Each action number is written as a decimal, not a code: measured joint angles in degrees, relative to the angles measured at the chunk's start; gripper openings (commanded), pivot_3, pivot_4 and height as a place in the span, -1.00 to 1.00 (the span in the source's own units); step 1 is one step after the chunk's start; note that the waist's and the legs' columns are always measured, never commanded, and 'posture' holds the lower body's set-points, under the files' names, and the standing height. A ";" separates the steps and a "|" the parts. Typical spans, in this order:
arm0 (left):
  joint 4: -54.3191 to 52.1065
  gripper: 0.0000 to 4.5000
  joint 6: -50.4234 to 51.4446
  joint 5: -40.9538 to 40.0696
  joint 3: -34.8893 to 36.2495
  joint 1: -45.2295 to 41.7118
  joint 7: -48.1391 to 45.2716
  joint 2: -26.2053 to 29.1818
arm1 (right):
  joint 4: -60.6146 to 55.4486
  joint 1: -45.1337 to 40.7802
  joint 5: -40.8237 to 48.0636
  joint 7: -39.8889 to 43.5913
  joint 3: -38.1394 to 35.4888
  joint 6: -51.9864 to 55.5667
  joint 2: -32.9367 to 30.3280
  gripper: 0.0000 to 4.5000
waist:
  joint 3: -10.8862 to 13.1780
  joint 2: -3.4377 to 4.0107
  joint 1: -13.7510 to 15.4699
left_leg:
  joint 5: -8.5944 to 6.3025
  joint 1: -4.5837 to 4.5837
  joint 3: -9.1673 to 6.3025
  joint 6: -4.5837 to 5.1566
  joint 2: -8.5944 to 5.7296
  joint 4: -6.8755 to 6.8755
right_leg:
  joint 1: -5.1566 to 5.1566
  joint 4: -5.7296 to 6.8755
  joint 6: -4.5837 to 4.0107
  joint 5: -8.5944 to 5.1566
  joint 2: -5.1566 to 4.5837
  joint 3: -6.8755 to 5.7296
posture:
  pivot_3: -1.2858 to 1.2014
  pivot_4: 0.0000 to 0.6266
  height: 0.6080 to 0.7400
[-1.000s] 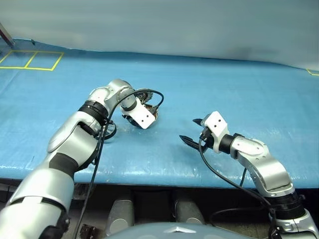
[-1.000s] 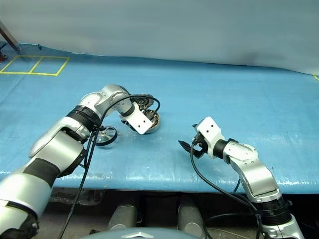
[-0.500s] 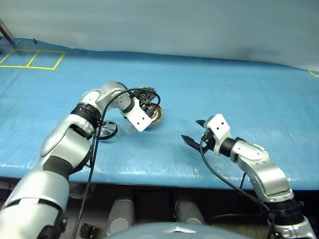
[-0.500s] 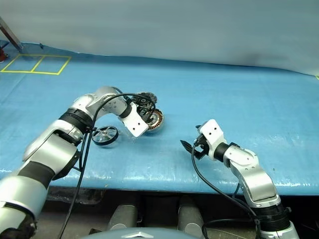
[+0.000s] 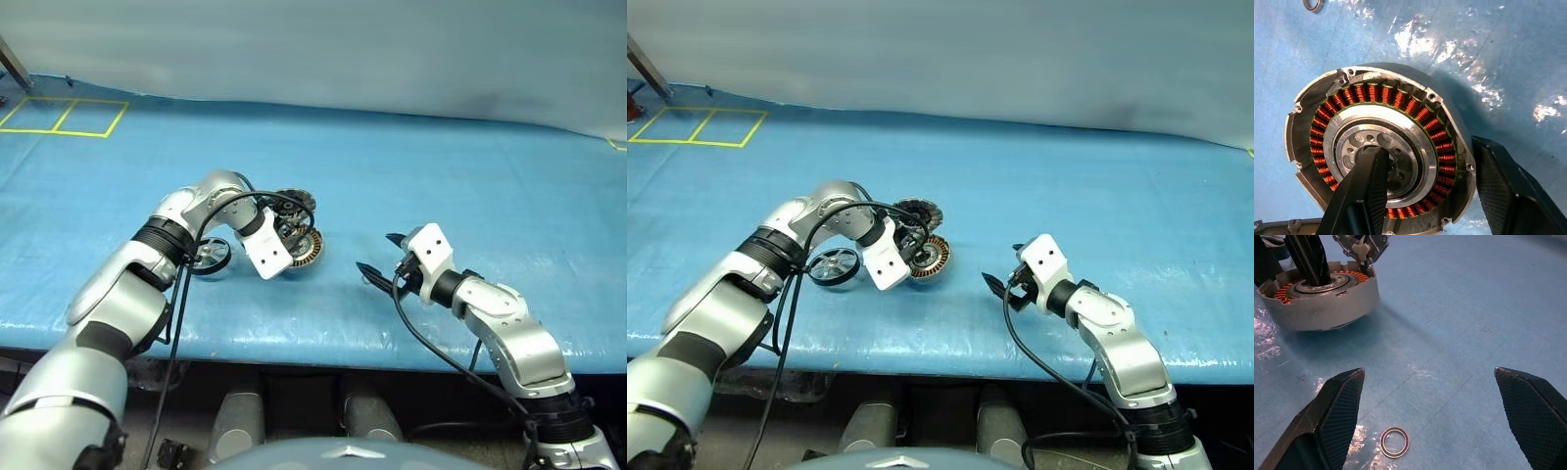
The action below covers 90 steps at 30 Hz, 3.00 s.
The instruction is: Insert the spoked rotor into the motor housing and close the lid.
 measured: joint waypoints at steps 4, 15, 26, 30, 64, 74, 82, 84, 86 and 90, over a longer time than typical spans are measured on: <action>-0.06 0.01 -0.87 -0.14 -0.22 0.08 -1.54 0.01 | 0.00 0.12 0.00 -0.03 -0.05 -0.01 0.00 1.00 | 0.00 0.00 0.00 | 0.00 0.00 0.00 0.00 0.00 0.04 | 0.01 0.01 0.01 0.00 0.00 0.00 | 0.03 -0.52 1.00; 1.20 0.01 -7.29 0.54 -2.61 -0.62 -2.26 -0.89 | 0.00 0.39 0.00 -0.36 -0.66 -0.03 0.01 1.00 | 0.00 0.00 0.04 | 0.00 0.01 0.00 0.01 0.00 0.06 | 0.03 0.01 0.01 0.00 0.00 0.00 | 0.03 -0.52 1.00; 6.98 0.01 -11.53 5.13 -4.42 -4.64 1.61 -2.77 | -0.12 1.44 -0.04 -1.24 -1.15 -0.07 0.55 1.00 | 0.00 0.00 0.03 | 0.01 0.01 0.00 0.01 0.00 0.10 | 0.04 0.01 0.04 0.00 0.00 0.01 | 0.03 -0.52 1.00; 8.89 0.01 -12.74 5.85 -4.76 -5.40 3.25 -3.94 | -0.20 1.59 -0.05 -1.54 -1.16 -0.09 0.71 1.00 | 0.00 0.00 0.05 | 0.01 0.01 0.00 0.01 0.00 0.09 | 0.04 0.00 0.04 0.01 0.00 0.01 | 0.03 -0.52 1.00; -29.85 0.99 33.89 -29.74 4.59 13.14 -18.35 14.21 | 2.45 0.30 0.82 0.16 -0.87 -1.00 3.21 1.00 | -0.03 0.05 -0.68 | 0.04 0.08 -0.01 0.03 0.05 0.16 | 0.07 0.16 0.18 -0.11 0.00 -0.01 | 0.03 -0.52 1.00; -32.77 0.99 54.31 -40.01 19.72 25.98 -4.88 8.87 | 4.09 0.36 0.82 2.10 0.89 -1.47 4.01 1.00 | -0.05 0.07 -0.72 | 0.08 0.34 0.00 0.04 0.05 0.15 | 0.26 0.26 0.23 -0.17 0.00 0.00 | 0.03 -0.52 1.00; -32.80 0.99 54.99 -45.21 26.88 33.60 1.50 0.20 | 4.12 0.97 0.49 2.06 1.17 -1.39 3.99 1.00 | -0.06 0.07 -0.51 | 0.09 0.49 0.01 0.03 0.04 0.13 | 0.41 0.23 0.21 -0.16 0.00 0.01 | 0.03 -0.52 1.00; -32.80 0.99 56.38 -45.67 27.61 34.02 1.58 0.18 | 4.12 1.65 0.45 1.66 1.17 -1.37 4.03 1.00 | -0.06 0.07 -0.55 | 0.08 0.67 0.01 0.03 0.04 0.09 | 0.57 0.21 0.19 -0.18 0.00 0.00 | 0.03 -0.52 1.00; -32.79 0.99 56.23 -46.17 28.07 35.32 1.52 0.07 | 4.12 2.15 0.43 0.82 1.14 -1.37 4.36 1.00 | -0.07 0.08 -0.70 | 0.07 0.93 0.03 0.02 0.05 -0.03 | 0.81 0.07 0.19 -0.18 -0.02 0.01 | 0.03 -0.52 1.00; -31.17 0.99 53.34 -44.79 28.10 37.82 2.78 -0.87 | 4.19 2.52 0.35 -0.94 0.89 -1.49 5.59 1.00 | -0.07 0.08 -0.77 | 0.07 0.92 0.03 0.02 0.06 -0.06 | 0.80 0.03 0.16 -0.16 -0.02 0.01 | 0.03 -0.52 1.00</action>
